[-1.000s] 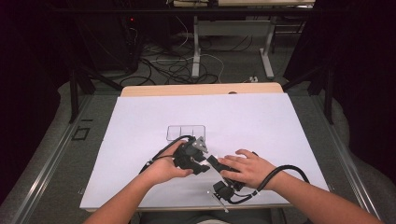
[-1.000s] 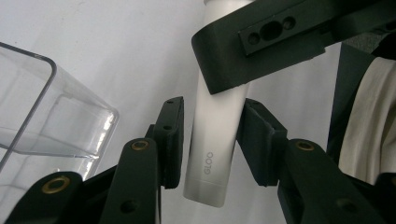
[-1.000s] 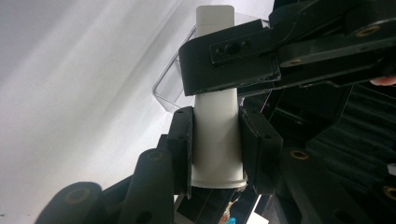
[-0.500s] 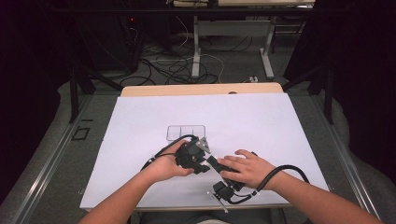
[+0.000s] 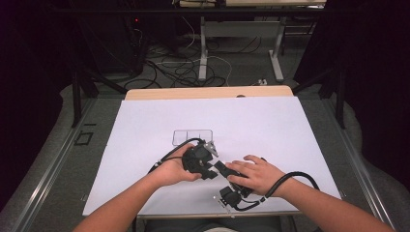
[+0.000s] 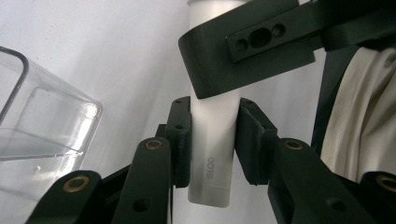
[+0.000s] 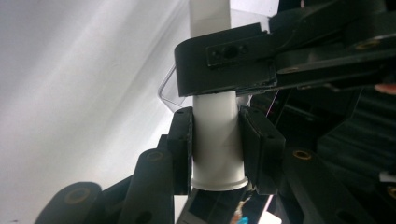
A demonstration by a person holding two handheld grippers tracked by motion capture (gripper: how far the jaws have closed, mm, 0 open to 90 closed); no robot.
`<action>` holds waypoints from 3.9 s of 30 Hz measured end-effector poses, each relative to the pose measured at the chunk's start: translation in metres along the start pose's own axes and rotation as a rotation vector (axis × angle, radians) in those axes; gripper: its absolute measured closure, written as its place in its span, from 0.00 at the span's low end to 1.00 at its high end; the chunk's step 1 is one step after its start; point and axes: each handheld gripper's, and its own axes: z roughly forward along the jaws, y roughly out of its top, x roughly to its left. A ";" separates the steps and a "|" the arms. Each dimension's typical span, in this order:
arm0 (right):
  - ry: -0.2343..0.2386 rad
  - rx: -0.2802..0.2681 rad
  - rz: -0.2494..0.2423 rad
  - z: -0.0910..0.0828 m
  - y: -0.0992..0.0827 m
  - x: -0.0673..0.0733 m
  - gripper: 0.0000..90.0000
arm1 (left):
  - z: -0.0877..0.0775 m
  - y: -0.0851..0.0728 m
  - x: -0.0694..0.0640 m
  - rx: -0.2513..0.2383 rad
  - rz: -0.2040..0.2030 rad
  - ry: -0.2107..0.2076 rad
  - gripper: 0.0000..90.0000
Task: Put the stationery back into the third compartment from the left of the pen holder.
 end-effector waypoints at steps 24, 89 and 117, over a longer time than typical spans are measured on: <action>-0.052 0.017 0.287 -0.009 -0.025 -0.017 0.52 | -0.031 -0.007 0.024 -0.191 -0.152 0.097 0.77; 0.128 0.179 1.433 0.034 -0.093 0.009 0.00 | 0.010 -0.032 0.036 -0.737 -0.487 0.433 0.77; 0.136 0.183 1.523 0.035 -0.102 0.014 0.00 | 0.020 -0.034 0.033 -0.710 -0.493 0.468 0.64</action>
